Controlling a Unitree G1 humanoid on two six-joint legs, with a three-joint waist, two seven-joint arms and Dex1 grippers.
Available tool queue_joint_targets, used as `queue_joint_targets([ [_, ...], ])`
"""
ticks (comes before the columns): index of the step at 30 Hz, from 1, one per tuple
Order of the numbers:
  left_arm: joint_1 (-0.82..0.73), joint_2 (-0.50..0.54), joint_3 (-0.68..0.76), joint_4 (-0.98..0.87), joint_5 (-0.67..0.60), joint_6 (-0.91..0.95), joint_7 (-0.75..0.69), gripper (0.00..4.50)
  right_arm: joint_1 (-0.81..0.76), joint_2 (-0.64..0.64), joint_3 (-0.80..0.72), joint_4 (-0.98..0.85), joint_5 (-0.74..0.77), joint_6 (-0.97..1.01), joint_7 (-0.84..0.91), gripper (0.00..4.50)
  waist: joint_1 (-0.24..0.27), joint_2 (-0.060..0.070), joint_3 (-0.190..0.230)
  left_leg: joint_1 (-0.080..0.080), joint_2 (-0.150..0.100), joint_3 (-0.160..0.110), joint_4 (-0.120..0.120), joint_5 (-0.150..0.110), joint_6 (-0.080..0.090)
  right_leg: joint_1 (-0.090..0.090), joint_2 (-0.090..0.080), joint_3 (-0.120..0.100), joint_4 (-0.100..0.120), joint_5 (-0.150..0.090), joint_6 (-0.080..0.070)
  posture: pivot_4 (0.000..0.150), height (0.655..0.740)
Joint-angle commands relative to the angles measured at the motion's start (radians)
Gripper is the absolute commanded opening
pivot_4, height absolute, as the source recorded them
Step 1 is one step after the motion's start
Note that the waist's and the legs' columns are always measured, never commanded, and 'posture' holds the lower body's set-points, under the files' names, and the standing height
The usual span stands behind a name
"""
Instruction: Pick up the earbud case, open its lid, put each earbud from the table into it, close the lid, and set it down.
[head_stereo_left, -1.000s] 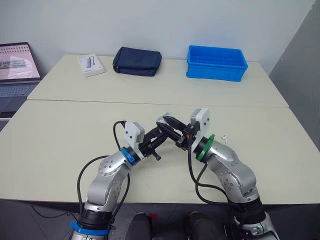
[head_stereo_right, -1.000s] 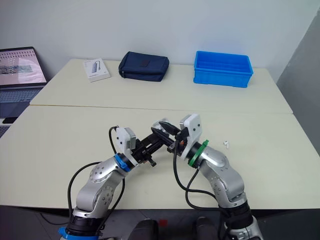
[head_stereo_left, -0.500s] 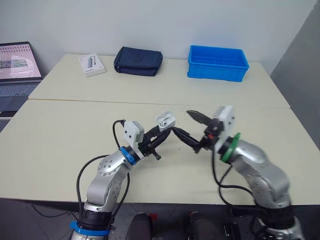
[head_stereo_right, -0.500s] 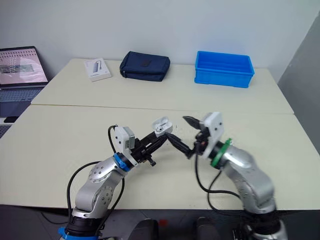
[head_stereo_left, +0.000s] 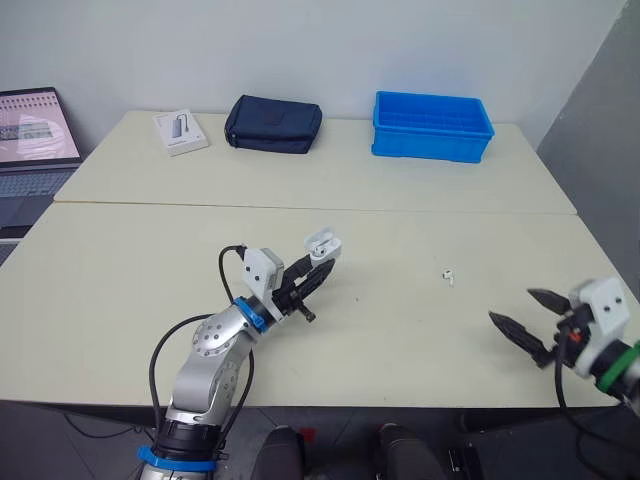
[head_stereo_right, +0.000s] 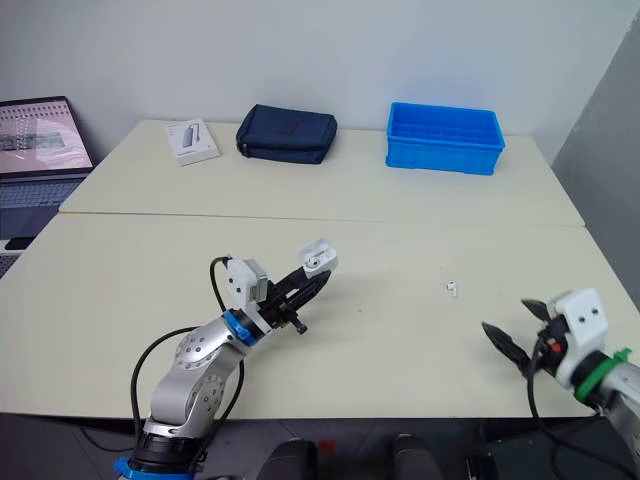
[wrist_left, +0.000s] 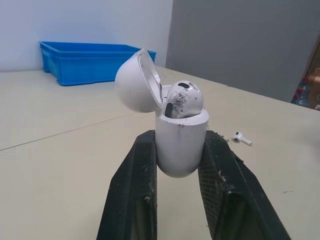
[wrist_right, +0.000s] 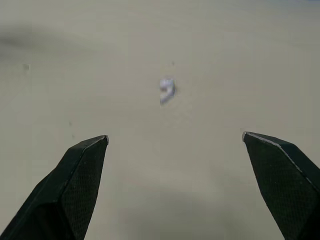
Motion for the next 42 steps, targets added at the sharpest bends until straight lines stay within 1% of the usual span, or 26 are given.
queue_joint_targets([
  [1, -0.01, 0.002, 0.008, -0.021, -0.002, -0.022, -0.001, 0.74, 0.033, -0.026, -0.059, 0.004, -0.016, -0.056, 0.038, 4.5, -0.001, 0.0, 0.0, 0.0, 0.0, 0.0, 0.0, 0.0, 0.0, 0.0, 0.0, 0.0, 0.0, 0.0, 0.0, 0.15, 0.74],
  [3, -0.011, 0.003, 0.009, -0.021, -0.001, -0.021, -0.001, 0.74, 0.036, -0.031, -0.061, 0.005, -0.017, -0.061, 0.042, 4.5, -0.001, 0.0, 0.0, 0.0, 0.0, 0.0, 0.0, 0.0, 0.0, 0.0, 0.0, 0.001, 0.0, 0.0, 0.0, 0.15, 0.74],
  [8, -0.01, 0.003, 0.007, -0.024, -0.001, -0.018, 0.001, 0.74, -0.041, -0.035, 0.007, -0.025, -0.031, -0.043, -0.002, 4.5, -0.001, 0.0, 0.0, 0.0, -0.001, 0.0, 0.0, 0.0, 0.0, 0.0, 0.0, 0.001, 0.0, 0.0, 0.0, 0.15, 0.74],
  [11, -0.008, 0.003, 0.005, -0.027, 0.0, -0.016, 0.002, 0.74, -0.133, -0.021, 0.097, -0.035, -0.053, -0.006, -0.066, 4.5, -0.002, 0.0, 0.0, 0.0, -0.001, 0.0, 0.0, 0.0, 0.0, 0.0, 0.0, 0.0, 0.0, 0.0, 0.0, 0.15, 0.74],
  [13, -0.007, 0.004, 0.005, -0.03, 0.0, -0.014, 0.003, 0.74, -0.207, 0.003, 0.168, -0.014, -0.094, 0.013, -0.129, 4.5, -0.001, 0.0, 0.0, 0.0, -0.001, 0.0, 0.0, 0.0, 0.0, 0.0, 0.0, 0.0, 0.0, 0.0, 0.0, 0.15, 0.74],
  [15, -0.003, 0.004, 0.005, -0.034, 0.0, -0.011, 0.005, 0.74, -0.289, 0.038, 0.252, 0.032, -0.144, 0.023, -0.19, 4.5, 0.0, 0.0, 0.0, 0.0, -0.001, -0.001, 0.0, 0.0, 0.0, 0.0, 0.0, 0.0, 0.0, 0.0, 0.001, 0.15, 0.74],
  [18, 0.0, 0.004, 0.003, -0.036, 0.0, -0.009, 0.006, 0.74, -0.358, 0.071, 0.323, 0.08, -0.181, 0.041, -0.226, 4.5, -0.001, 0.0, 0.0, -0.001, -0.001, 0.0, 0.0, 0.0, 0.0, 0.0, 0.0, 0.0, -0.001, 0.0, 0.001, 0.15, 0.74],
  [20, -0.003, -0.001, -0.002, -0.032, 0.002, -0.011, 0.008, 0.74, -0.447, 0.139, 0.387, 0.175, -0.227, 0.032, -0.29, 4.5, 0.0, 0.0, 0.0, -0.001, -0.001, 0.0, -0.001, 0.0, 0.0, 0.0, 0.0, 0.0, -0.001, 0.001, 0.001, 0.15, 0.74],
  [23, -0.006, -0.006, -0.009, -0.029, 0.005, -0.014, 0.01, 0.74, -0.534, 0.211, 0.442, 0.308, -0.292, -0.005, -0.355, 4.5, -0.001, 0.0, 0.0, -0.001, -0.001, 0.0, 0.0, 0.0, 0.0, -0.001, 0.0, 0.001, -0.001, 0.001, 0.001, 0.15, 0.74],
  [28, -0.001, -0.008, -0.014, -0.025, 0.007, -0.022, 0.008, 0.74, -0.631, 0.293, 0.466, 0.508, -0.358, -0.074, -0.425, 4.5, 0.0, 0.0, 0.0, -0.001, 0.0, 0.0, -0.001, 0.0, 0.0, -0.001, 0.001, 0.0, 0.0, 0.003, 0.004, 0.15, 0.74],
  [32, 0.005, -0.005, -0.011, -0.027, 0.007, -0.023, 0.009, 0.74, -0.647, 0.311, 0.455, 0.559, -0.373, -0.074, -0.448, 4.5, -0.001, 0.0, 0.0, -0.001, 0.0, 0.0, 0.0, 0.0, 0.0, 0.0, 0.001, 0.001, 0.0, 0.004, 0.006, 0.15, 0.74],
  [35, 0.012, -0.004, -0.011, -0.032, 0.007, -0.023, 0.011, 0.74, -0.632, 0.316, 0.45, 0.537, -0.369, -0.052, -0.449, 3.93, 0.0, 0.0, 0.0, 0.0, 0.0, 0.0, 0.0, 0.0, 0.0, 0.0, 0.001, 0.001, 0.001, 0.004, 0.006, 0.15, 0.74],
  [42, 0.021, -0.003, -0.012, -0.037, 0.004, -0.023, 0.014, 0.74, -0.552, 0.298, 0.465, 0.411, -0.369, 0.022, -0.426, 1.45, 0.005, 0.0, 0.0, -0.001, -0.001, 0.0, 0.0, 0.0, 0.0, 0.001, 0.0, 0.0, 0.0, 0.004, 0.006, 0.15, 0.74],
])
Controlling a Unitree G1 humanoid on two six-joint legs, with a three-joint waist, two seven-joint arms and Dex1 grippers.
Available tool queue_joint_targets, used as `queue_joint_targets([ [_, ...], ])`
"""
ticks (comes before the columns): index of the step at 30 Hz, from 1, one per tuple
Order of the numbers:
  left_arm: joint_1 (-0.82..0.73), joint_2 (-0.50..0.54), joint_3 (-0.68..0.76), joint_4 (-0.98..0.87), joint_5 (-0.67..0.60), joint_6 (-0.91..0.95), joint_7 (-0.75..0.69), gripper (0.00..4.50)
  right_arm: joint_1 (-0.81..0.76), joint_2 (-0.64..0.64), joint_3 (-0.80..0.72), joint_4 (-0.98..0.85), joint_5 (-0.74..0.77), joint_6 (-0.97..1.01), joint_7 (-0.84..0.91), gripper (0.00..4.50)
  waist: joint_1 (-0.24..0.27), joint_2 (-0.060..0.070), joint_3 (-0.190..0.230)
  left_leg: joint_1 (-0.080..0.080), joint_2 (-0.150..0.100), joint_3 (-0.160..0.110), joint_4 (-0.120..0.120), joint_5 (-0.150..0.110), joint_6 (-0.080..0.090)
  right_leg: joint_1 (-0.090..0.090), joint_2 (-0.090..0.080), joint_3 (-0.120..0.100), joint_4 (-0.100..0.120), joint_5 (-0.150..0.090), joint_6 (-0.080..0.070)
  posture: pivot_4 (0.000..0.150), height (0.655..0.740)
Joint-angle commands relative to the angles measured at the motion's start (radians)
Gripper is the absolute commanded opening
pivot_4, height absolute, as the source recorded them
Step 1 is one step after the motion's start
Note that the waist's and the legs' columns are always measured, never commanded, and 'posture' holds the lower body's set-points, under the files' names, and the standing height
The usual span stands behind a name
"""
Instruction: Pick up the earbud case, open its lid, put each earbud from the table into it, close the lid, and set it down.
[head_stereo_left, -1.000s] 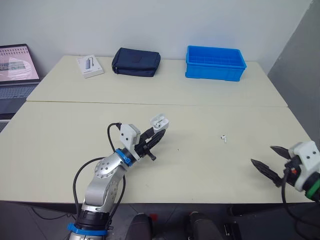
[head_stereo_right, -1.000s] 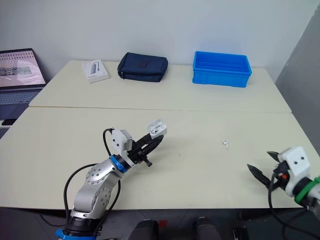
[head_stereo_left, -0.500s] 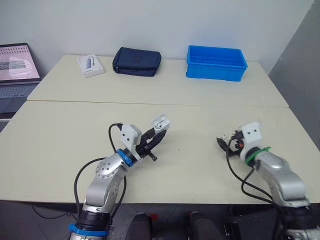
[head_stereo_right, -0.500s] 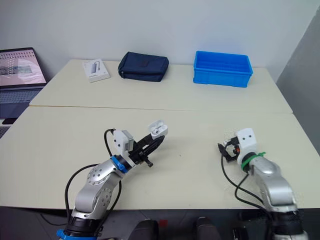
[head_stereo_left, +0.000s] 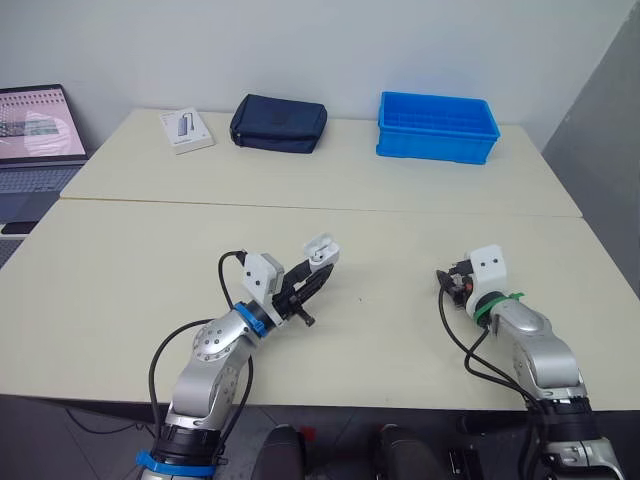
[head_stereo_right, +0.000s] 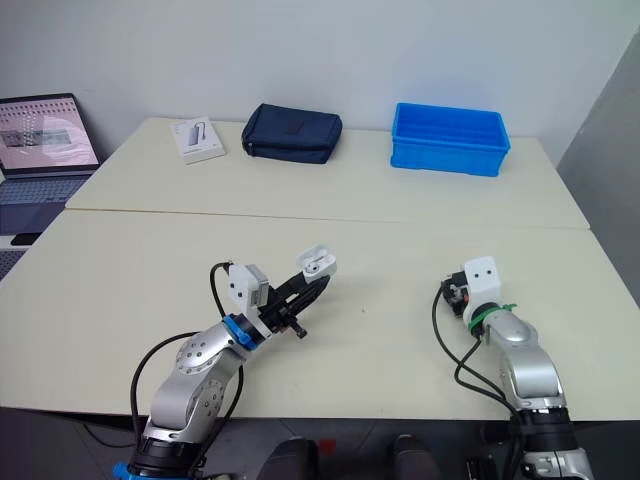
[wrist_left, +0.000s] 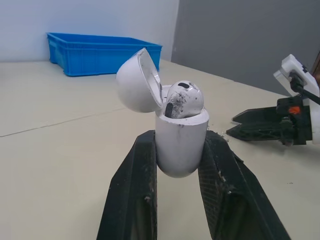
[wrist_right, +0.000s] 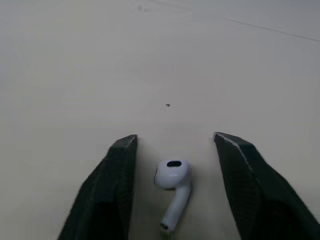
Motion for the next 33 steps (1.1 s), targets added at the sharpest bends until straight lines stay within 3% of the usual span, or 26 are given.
queue_joint_targets([
  [1, -0.006, -0.002, 0.005, -0.034, -0.002, -0.022, -0.002, 0.74, 0.042, -0.014, -0.011, -0.049, -0.01, 0.058, -0.007, 1.06, 0.0, 0.0, 0.0, 0.0, 0.0, 0.0, 0.0, 0.0, 0.0, 0.0, 0.0, 0.0, 0.0, 0.0, 0.0, 0.15, 0.74],
  [3, -0.01, -0.002, 0.004, -0.029, -0.002, -0.023, -0.002, 0.74, 0.048, -0.01, -0.01, -0.068, -0.009, 0.071, -0.009, 0.4, 0.0, 0.0, 0.0, 0.0, 0.0, 0.0, 0.0, 0.0, 0.0, 0.0, 0.0, 0.0, 0.0, 0.0, 0.0, 0.15, 0.74],
  [10, -0.017, -0.003, -0.001, -0.032, -0.005, -0.016, -0.004, 0.74, 0.007, -0.065, 0.026, -0.123, 0.026, 0.09, 0.116, 0.39, -0.003, 0.0, 0.0, 0.0, 0.0, 0.0, 0.0, 0.0, 0.0, 0.0, 0.0, 0.0, 0.0, -0.002, -0.004, 0.15, 0.74],
  [16, 0.014, 0.006, -0.003, -0.068, -0.01, 0.001, 0.001, 0.74, -0.019, -0.406, 0.136, -0.182, 0.074, -0.058, 0.61, 0.39, -0.004, 0.001, 0.001, 0.0, 0.0, 0.0, 0.0, 0.0, 0.0, -0.001, 0.0, 0.0, 0.0, -0.002, -0.003, 0.15, 0.74],
  [22, 0.064, -0.002, -0.013, -0.119, -0.007, 0.017, 0.026, 0.74, -0.023, -0.681, 0.189, -0.073, 0.063, -0.38, 1.034, 0.39, -0.004, 0.001, 0.001, 0.0, 0.0, 0.0, -0.001, 0.0, 0.0, -0.001, 0.0, -0.001, -0.001, -0.003, -0.004, 0.15, 0.74],
  [27, 0.075, -0.006, -0.025, -0.14, -0.006, 0.024, 0.039, 0.74, -0.053, -0.739, 0.243, 0.097, -0.01, -0.605, 1.183, 0.39, -0.004, 0.001, 0.001, 0.001, 0.0, 0.001, 0.0, 0.0, 0.0, 0.0, 0.0, 0.0, -0.001, -0.003, -0.005, 0.15, 0.74],
  [33, 0.074, 0.001, -0.019, -0.148, -0.007, 0.025, 0.046, 0.74, -0.096, -0.722, 0.296, 0.195, -0.067, -0.696, 1.26, 0.39, -0.004, 0.001, 0.001, 0.001, 0.0, 0.001, 0.001, 0.0, 0.0, 0.0, 0.0, 0.0, 0.0, -0.003, -0.004, 0.15, 0.74],
])
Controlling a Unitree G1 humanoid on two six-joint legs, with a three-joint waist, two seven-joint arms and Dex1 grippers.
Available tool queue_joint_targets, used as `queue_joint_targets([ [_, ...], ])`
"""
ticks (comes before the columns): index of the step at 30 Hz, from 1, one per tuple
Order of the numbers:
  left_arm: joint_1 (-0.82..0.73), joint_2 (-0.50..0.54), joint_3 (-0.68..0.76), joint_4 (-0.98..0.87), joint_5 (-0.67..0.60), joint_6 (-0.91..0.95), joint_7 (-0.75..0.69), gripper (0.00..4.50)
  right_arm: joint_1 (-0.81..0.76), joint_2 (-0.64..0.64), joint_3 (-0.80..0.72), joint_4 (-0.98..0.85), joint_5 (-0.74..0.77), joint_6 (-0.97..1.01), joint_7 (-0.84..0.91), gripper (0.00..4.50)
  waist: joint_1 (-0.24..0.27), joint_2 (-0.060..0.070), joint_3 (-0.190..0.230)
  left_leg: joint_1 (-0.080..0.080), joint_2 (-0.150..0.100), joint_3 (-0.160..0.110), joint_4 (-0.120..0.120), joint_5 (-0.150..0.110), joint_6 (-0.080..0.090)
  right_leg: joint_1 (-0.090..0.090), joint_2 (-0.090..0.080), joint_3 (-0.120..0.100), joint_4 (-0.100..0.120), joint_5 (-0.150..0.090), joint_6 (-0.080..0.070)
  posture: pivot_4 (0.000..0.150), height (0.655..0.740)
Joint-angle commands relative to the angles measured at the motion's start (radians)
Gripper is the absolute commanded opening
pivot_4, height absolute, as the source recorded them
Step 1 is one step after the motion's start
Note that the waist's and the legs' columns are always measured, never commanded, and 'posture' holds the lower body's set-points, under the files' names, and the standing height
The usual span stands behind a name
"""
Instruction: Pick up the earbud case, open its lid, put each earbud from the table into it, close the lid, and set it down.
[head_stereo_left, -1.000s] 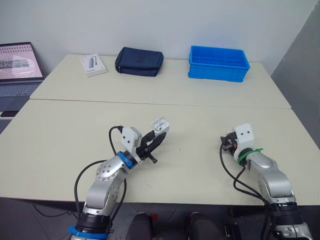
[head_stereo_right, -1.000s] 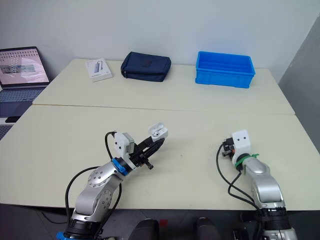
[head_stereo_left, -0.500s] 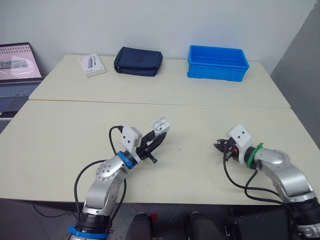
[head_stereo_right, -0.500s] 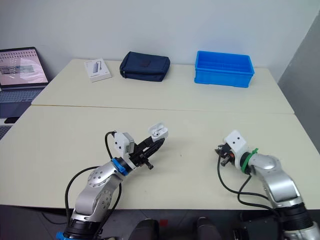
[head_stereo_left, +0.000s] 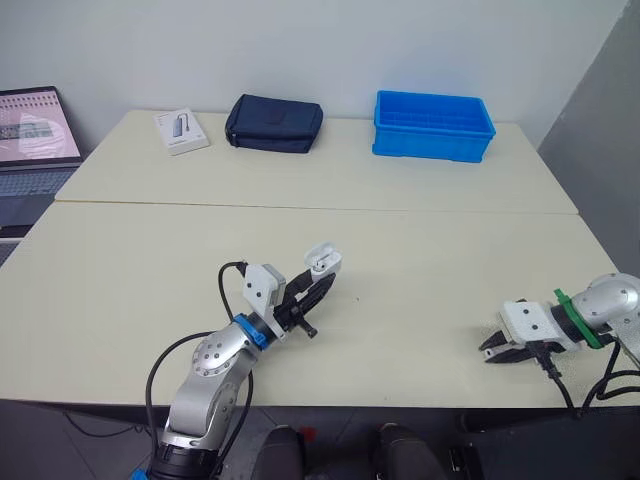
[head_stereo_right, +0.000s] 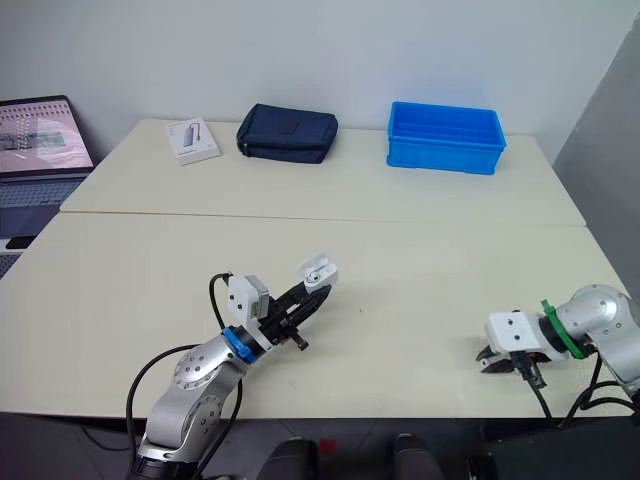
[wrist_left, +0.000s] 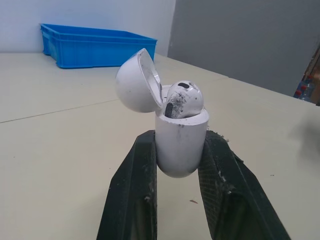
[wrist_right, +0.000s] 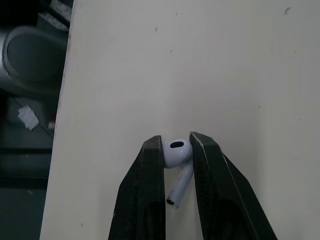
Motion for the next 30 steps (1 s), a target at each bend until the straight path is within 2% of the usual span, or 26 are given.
queue_joint_targets([
  [1, -0.002, 0.005, 0.006, -0.056, -0.006, -0.002, 0.004, 0.74, -0.027, 0.003, 0.02, 0.019, -0.014, -0.026, 0.053, 0.39, 0.0, 0.0, 0.0, 0.0, 0.0, 0.0, 0.0, 0.0, 0.0, 0.0, 0.0, 0.0, 0.0, 0.0, 0.0, 0.15, 0.74],
  [8, 0.001, 0.012, 0.01, -0.067, -0.008, 0.007, 0.009, 0.74, -0.05, 0.032, 0.053, 0.057, -0.035, 0.001, 0.06, 0.39, 0.0, 0.0, 0.0, 0.001, 0.0, 0.0, 0.0, 0.0, 0.0, 0.001, 0.0, 0.0, 0.0, 0.0, 0.0, 0.15, 0.74],
  [16, -0.001, 0.009, 0.004, -0.07, -0.008, 0.013, 0.009, 0.74, -0.029, 0.035, 0.048, 0.055, -0.05, -0.077, 0.04, 3.07, -0.003, -0.001, 0.0, 0.007, 0.0, 0.001, 0.001, 0.0, 0.0, 0.005, 0.0, 0.001, 0.001, 0.0, -0.002, 0.15, 0.74],
  [22, -0.005, 0.008, 0.001, -0.062, -0.008, 0.013, 0.004, 0.74, -0.026, 0.0, -0.034, -0.074, 0.024, -0.002, 0.027, 3.11, -0.004, 0.0, 0.0, 0.007, 0.0, 0.001, 0.0, 0.0, 0.0, 0.005, 0.0, 0.002, 0.002, 0.0, -0.002, 0.15, 0.74],
  [26, -0.012, 0.007, 0.001, -0.053, -0.008, 0.012, 0.002, 0.74, 0.016, -0.068, -0.114, -0.264, 0.073, 0.186, -0.009, 3.11, 0.001, 0.0, 0.0, 0.006, 0.0, 0.001, 0.0, 0.0, 0.0, 0.004, 0.0, 0.001, 0.002, 0.0, 0.0, 0.15, 0.74],
  [30, -0.01, 0.006, 0.0, -0.05, -0.008, 0.011, 0.001, 0.74, 0.073, -0.16, -0.131, -0.433, -0.062, 0.433, -0.12, 3.11, 0.003, 0.0, 0.0, 0.006, 0.0, 0.001, -0.001, 0.0, 0.0, 0.004, 0.0, 0.0, 0.002, 0.0, -0.001, 0.15, 0.74],
])
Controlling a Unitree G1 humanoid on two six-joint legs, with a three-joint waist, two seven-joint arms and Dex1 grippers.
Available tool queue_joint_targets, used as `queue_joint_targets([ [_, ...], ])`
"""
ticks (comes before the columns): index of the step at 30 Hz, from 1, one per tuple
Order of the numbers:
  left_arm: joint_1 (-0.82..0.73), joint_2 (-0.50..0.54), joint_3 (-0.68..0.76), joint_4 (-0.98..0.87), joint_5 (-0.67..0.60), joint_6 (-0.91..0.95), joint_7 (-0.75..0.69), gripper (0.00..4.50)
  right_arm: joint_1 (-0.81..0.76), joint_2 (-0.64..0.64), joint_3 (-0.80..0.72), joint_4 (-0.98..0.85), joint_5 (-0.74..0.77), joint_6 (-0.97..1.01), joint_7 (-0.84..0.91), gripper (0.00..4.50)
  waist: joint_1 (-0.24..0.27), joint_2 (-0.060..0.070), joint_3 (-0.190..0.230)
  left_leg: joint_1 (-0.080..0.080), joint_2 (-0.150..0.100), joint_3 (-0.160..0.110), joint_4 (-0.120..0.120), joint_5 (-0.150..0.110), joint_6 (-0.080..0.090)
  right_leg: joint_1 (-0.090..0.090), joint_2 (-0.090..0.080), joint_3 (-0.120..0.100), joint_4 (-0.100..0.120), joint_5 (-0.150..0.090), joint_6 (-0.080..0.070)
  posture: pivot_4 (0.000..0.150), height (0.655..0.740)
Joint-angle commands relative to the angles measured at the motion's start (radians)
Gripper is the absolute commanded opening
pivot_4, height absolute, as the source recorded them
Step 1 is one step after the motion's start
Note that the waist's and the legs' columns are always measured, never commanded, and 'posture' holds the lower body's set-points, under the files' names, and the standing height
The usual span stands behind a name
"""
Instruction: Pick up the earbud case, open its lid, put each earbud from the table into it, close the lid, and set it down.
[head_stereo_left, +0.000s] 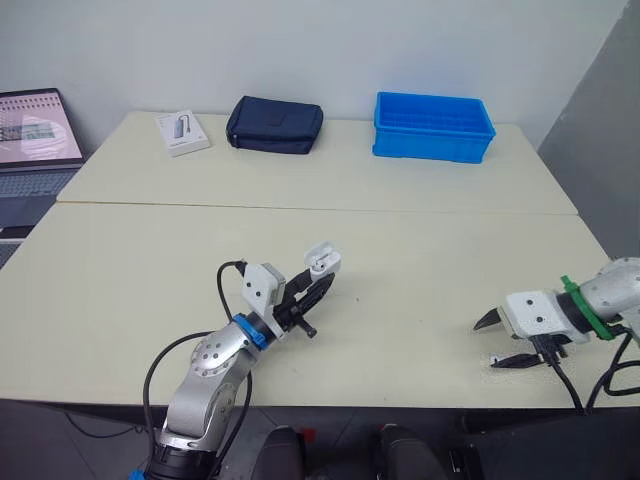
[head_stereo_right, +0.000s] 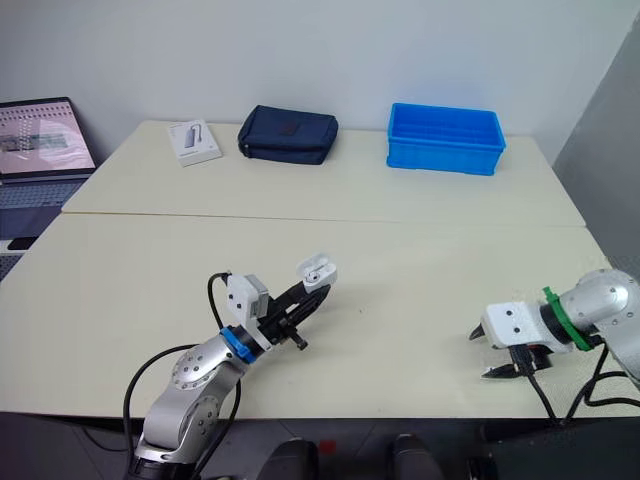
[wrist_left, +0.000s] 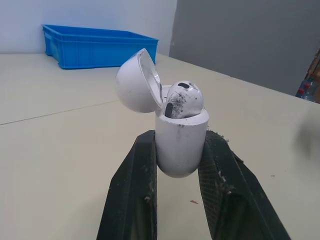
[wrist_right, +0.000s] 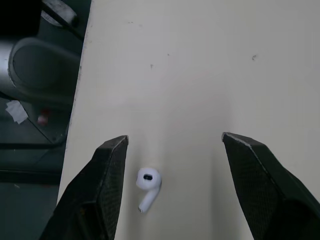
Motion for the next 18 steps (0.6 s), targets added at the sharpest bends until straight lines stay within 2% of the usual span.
queue_joint_targets([
  [1, -0.01, -0.003, -0.001, -0.028, -0.006, -0.008, -0.005, 0.74, 0.033, -0.062, -0.02, -0.136, -0.101, 0.22, -0.085, 3.11, 0.0, 0.0, 0.0, 0.0, 0.0, 0.0, 0.0, 0.0, 0.0, 0.0, 0.0, 0.0, 0.0, 0.0, -0.001, 0.15, 0.74],
  [5, -0.007, -0.006, -0.008, -0.03, -0.005, -0.006, -0.003, 0.74, 0.061, -0.05, 0.041, -0.23, -0.141, 0.37, -0.126, 3.11, -0.001, 0.0, 0.0, 0.0, 0.0, 0.001, 0.001, 0.0, 0.0, 0.0, -0.001, 0.001, 0.0, -0.001, -0.002, 0.15, 0.74],
  [11, -0.013, -0.008, -0.007, -0.025, -0.005, -0.006, -0.002, 0.74, 0.033, 0.003, 0.125, -0.195, -0.21, 0.392, -0.172, 3.11, -0.002, 0.0, 0.0, 0.0, -0.001, 0.001, 0.001, 0.0, 0.0, 0.0, -0.001, 0.001, -0.001, -0.001, -0.002, 0.15, 0.74],
  [18, -0.008, -0.005, -0.002, -0.027, -0.005, -0.006, 0.002, 0.74, 0.043, 0.006, 0.148, -0.146, -0.222, 0.369, -0.165, 3.11, -0.002, 0.0, 0.0, 0.0, -0.001, 0.001, 0.0, 0.0, 0.0, 0.0, -0.001, 0.0, -0.001, -0.001, -0.002, 0.15, 0.74],
])
